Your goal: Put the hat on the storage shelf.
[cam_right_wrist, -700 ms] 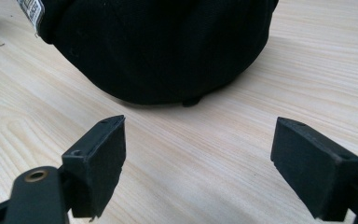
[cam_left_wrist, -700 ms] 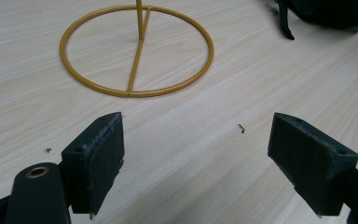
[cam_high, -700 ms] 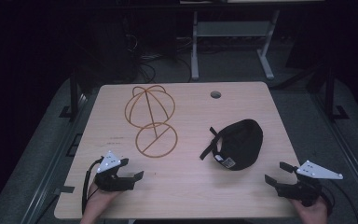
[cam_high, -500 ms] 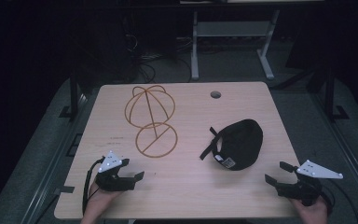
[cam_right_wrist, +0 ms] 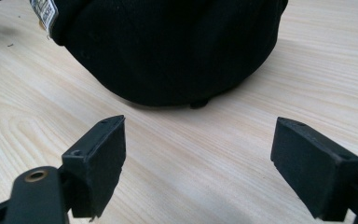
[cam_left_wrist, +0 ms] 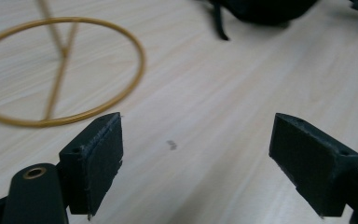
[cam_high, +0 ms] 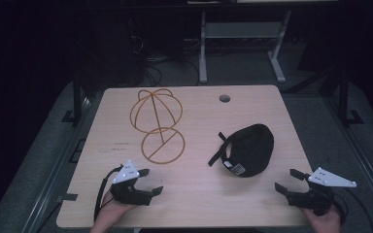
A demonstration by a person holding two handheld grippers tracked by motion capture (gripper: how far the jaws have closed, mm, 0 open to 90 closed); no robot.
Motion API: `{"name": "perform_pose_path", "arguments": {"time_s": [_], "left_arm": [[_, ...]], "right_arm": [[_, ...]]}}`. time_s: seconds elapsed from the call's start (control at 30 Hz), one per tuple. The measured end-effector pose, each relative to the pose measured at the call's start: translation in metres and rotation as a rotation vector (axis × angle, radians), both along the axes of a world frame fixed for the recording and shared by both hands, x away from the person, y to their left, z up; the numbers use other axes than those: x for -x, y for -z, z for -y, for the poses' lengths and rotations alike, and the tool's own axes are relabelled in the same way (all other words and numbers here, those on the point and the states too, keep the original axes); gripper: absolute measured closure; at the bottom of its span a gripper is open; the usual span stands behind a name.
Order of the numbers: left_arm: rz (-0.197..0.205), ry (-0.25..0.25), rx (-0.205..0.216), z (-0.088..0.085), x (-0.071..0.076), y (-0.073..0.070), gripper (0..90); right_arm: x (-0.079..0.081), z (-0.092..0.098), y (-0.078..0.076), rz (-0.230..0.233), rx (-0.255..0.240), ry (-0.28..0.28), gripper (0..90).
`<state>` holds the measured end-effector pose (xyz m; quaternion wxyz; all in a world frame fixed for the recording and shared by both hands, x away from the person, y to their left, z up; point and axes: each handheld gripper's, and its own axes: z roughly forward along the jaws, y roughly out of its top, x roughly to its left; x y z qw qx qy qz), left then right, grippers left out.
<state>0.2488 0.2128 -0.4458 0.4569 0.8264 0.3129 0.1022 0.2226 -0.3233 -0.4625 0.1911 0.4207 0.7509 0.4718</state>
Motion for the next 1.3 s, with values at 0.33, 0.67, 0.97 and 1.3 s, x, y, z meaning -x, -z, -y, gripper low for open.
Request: {"name": "perform_pose_path", "arguments": {"time_s": [0.33, 0.67, 0.97, 1.3], "left_arm": [[-0.014, 0.109, -0.017, 0.027, -0.002, 0.001, 18.2], [-0.012, 0.224, -0.008, 0.055, -0.01, -0.012, 20.5], [0.009, 0.304, -0.009, 0.091, -0.018, -0.027, 21.0], [0.044, 0.383, -0.049, 0.129, -0.032, -0.035, 22.4]], "right_arm": [[0.0, -0.001, 0.0, -0.005, 0.0, -0.01, 17.4], [-0.001, -0.004, 0.001, -0.01, 0.006, -0.016, 17.4], [-0.001, -0.005, 0.001, -0.011, 0.009, -0.023, 17.4], [-0.002, -0.002, 0.001, -0.006, 0.004, -0.014, 16.7]]}}
